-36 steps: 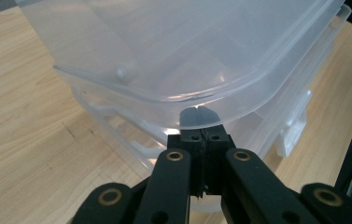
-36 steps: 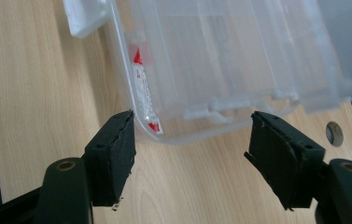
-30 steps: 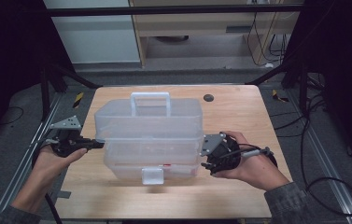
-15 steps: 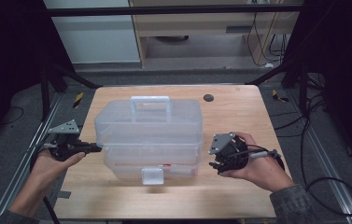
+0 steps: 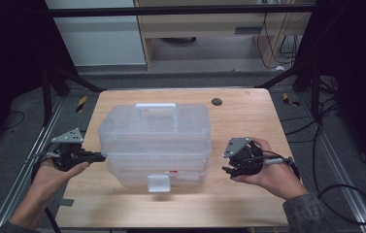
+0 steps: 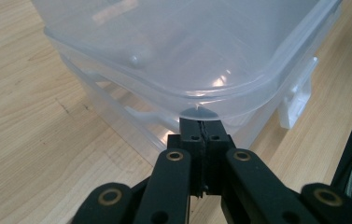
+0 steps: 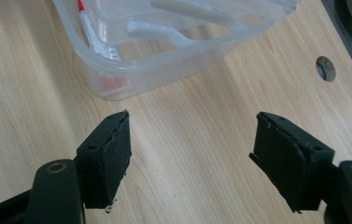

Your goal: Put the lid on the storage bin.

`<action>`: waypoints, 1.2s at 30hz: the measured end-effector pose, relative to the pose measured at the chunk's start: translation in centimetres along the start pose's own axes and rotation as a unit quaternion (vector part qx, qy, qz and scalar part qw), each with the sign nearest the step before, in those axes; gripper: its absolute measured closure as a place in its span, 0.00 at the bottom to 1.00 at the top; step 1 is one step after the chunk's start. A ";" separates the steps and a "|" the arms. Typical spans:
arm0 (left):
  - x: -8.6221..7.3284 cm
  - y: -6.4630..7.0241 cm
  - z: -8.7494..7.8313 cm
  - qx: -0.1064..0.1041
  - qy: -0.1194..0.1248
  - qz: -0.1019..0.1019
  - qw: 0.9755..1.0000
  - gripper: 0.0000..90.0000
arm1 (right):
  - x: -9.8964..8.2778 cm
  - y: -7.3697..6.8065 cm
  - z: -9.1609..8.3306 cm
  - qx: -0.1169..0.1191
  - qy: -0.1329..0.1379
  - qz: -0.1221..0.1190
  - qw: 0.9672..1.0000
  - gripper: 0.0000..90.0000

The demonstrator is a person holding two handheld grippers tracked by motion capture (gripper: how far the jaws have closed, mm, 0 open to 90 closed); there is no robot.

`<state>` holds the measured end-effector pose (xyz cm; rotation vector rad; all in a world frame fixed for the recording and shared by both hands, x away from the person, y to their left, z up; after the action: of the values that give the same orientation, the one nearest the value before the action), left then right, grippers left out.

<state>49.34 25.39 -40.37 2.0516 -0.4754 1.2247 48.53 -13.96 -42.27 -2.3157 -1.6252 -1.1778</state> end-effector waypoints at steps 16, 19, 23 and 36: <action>-2.0 -0.1 -0.2 0.002 -0.010 0.001 1.000 1.00 | -0.4 0.2 0.2 -0.009 -0.001 0.009 1.000 0.30; -2.4 -0.3 -0.2 0.002 -0.017 0.003 1.000 1.00 | -0.5 0.3 0.2 -0.011 -0.002 0.010 1.000 0.30; -2.7 -0.4 -0.1 0.000 -0.019 0.001 1.000 1.00 | -0.5 0.3 0.3 -0.013 -0.001 0.011 1.000 0.30; -2.3 -4.5 -2.3 0.054 -0.012 0.016 0.998 1.00 | -1.4 2.2 0.8 -0.054 -0.010 0.041 0.998 0.30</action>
<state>49.57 30.14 -43.33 2.1602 -0.4635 1.2697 50.64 -15.59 -42.91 -2.4409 -1.4927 -1.2593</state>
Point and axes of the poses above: each handheld gripper's, and its own axes: z roughly forward along the jaws, x roughly out of its top, y roughly to its right, the point moved 7 cm from there along z, roughly forward along the jaws, and after that the axes turned 9 degrees about y, right-handed, at the moved point
